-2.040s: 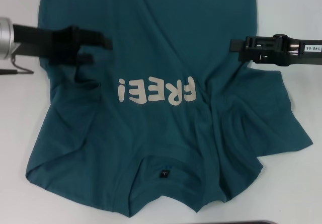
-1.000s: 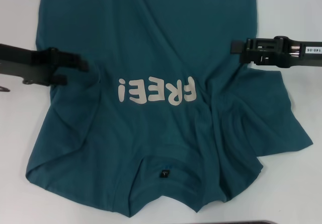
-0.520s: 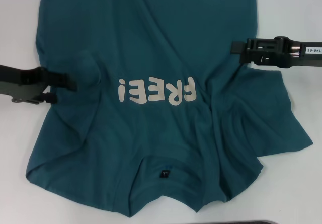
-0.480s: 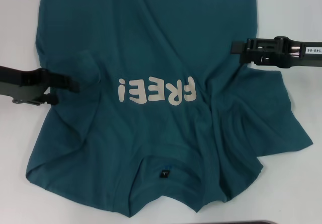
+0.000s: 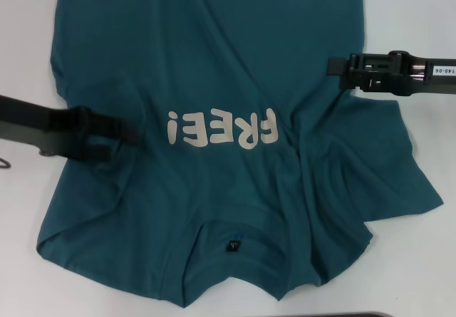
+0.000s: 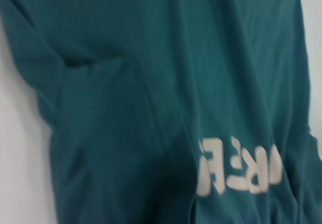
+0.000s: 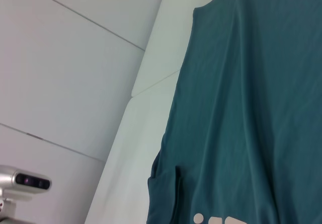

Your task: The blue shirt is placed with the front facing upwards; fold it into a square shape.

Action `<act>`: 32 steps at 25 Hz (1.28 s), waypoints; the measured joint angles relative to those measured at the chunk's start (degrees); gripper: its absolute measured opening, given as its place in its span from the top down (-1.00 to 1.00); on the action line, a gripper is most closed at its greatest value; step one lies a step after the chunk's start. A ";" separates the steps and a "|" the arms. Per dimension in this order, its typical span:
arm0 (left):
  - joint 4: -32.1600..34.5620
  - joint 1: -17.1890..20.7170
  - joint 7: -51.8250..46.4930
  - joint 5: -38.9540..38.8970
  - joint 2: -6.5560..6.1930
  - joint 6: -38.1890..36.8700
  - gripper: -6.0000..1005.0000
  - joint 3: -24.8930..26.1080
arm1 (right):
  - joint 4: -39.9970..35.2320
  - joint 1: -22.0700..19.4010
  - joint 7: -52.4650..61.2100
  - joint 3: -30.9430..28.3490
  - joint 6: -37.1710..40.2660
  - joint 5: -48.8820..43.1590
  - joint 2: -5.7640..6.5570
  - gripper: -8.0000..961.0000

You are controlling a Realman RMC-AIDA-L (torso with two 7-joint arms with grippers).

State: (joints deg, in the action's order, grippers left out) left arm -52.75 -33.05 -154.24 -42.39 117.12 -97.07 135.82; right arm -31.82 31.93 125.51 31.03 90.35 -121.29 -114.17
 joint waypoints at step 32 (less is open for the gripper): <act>0.55 2.40 -2.84 5.50 1.64 -2.51 -0.53 2.40 | 0.00 -0.70 0.00 0.00 -0.01 0.01 0.26 -0.57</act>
State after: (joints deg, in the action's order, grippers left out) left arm -52.20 -30.65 -157.08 -36.89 118.76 -99.58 138.22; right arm -31.82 31.23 125.51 31.02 90.34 -121.28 -113.90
